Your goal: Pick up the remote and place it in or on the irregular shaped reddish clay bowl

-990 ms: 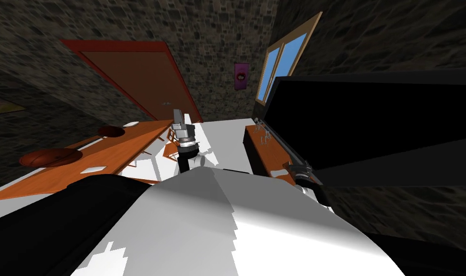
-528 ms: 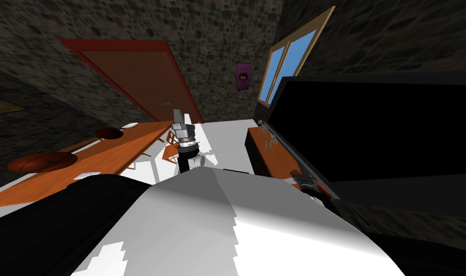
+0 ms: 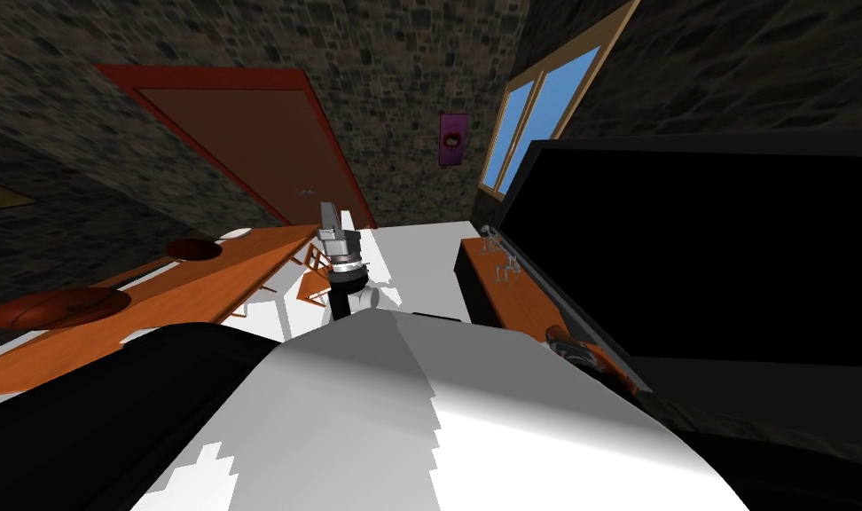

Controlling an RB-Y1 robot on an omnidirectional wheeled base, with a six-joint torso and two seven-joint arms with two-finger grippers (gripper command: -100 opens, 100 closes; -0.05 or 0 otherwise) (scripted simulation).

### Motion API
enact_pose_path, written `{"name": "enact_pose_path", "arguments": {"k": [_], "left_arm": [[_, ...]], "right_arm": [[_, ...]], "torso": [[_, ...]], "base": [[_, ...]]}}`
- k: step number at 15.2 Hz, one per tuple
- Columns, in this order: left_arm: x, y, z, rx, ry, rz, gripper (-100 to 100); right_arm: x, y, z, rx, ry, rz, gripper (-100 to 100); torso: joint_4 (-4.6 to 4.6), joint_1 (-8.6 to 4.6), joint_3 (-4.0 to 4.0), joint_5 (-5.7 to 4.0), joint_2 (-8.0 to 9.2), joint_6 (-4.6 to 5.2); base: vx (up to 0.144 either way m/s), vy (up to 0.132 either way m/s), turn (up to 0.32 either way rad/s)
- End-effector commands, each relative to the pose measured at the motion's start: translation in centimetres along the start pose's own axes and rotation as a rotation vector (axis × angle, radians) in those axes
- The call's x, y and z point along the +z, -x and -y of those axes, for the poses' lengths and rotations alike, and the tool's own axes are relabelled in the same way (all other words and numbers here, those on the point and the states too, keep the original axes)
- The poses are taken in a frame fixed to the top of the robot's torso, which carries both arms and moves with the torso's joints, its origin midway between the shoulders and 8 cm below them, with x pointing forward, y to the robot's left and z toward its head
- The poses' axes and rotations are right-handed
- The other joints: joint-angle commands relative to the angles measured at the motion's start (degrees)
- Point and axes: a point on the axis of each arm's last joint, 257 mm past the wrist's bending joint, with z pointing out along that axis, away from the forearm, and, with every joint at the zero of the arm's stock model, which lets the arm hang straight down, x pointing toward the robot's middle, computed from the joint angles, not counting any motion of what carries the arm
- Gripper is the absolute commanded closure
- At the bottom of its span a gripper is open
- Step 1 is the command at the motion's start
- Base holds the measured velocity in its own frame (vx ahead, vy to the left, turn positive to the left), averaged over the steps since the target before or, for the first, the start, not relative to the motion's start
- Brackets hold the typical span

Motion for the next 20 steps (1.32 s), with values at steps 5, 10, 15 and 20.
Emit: {"name": "enact_pose_path", "arguments": {"k": [5, 10, 15, 20], "left_arm": [[0.0, 0.0, 0.0, 0.0, 0.0, 0.0, 0], [0.0, 0.0, 0.0, 0.0, 0.0, 0.0, 0], [0.0, 0.0, 0.0, 0.0, 0.0, 0.0, 0], [0.0, 0.0, 0.0, 0.0, 0.0, 0.0, 0]], "right_arm": [[-0.9, 7.4, -1.3, 0.165, -0.014, 0.17, -100], [-2.8, 13.8, -2.2, 0.326, -0.006, 0.323, -100], [-5.1, 19.0, -2.7, 0.481, 0.012, 0.449, -100], [-6.9, 22.3, -2.3, 0.572, 0.015, 0.539, -100]], "torso": [[0.0, -0.02, 0.01, 0.0, 0.03, 0.01], [-0.05, -0.03, -0.13, 0.01, -0.21, 0.0], [-0.02, -0.17, -0.05, -0.04, -0.09, 0.01], [-0.01, -0.24, -0.02, -0.04, -0.04, 0.01]], "base": [[0.109, 0.036, 0.002], [0.155, 0.032, -0.002], [0.131, -0.004, -0.007], [0.123, -0.013, -0.006]]}}
